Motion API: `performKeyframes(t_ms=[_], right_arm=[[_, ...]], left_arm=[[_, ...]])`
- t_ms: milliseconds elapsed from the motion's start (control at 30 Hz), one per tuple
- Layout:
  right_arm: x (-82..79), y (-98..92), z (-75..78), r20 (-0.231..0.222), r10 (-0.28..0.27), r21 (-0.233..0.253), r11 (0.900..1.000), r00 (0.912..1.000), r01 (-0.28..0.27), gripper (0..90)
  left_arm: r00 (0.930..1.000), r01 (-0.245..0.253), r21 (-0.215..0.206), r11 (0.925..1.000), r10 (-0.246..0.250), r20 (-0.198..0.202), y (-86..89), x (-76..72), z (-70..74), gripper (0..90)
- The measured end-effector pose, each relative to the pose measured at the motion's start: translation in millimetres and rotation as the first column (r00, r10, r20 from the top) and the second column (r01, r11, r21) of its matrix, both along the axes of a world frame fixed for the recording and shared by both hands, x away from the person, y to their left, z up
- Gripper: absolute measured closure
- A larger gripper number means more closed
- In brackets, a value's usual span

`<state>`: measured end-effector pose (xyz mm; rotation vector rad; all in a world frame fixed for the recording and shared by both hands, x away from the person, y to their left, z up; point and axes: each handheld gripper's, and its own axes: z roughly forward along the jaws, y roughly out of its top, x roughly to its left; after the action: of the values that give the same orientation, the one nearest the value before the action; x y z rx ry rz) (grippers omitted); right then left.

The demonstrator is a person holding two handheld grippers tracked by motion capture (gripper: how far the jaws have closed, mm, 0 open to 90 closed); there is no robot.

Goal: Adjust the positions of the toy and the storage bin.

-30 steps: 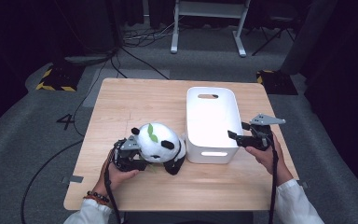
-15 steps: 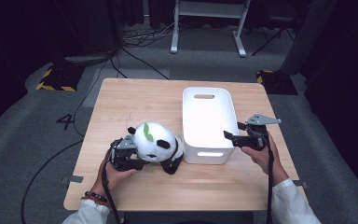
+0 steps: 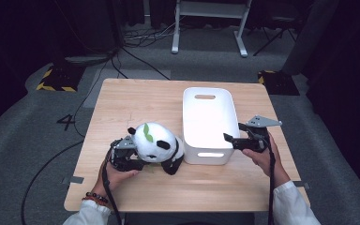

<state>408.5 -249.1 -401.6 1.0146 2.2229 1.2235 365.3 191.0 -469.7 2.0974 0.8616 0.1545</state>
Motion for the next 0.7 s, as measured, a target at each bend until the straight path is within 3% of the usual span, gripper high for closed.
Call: performKeyframes(t_ms=[267, 500, 700], right_arm=[[-15.3, -11.0, 8.6, 0.054, 0.021, 0.004, 1.000, 0.9983, -0.021, 26.2], [-31.9, -46.8, 14.3, 0.118, 0.007, 0.086, 0.996, 0.9930, -0.017, 22.5], [-31.3, -68.9, 3.2, 0.105, -0.038, 0.044, 0.998, 0.9937, 0.033, 22.9]], left_arm=[[1.0000, 0.007, 0.012, 0.9999, -0.007, 0.006, -0.9, -1.0, 0.7, 50.4], [1.0000, 0.005, 0.011, 0.9999, -0.005, 0.007, -1.6, -1.5, 0.8, 51.3], [1.0000, 0.007, 0.011, 0.9999, -0.007, 0.005, -1.6, -1.5, 0.6, 51.4]])
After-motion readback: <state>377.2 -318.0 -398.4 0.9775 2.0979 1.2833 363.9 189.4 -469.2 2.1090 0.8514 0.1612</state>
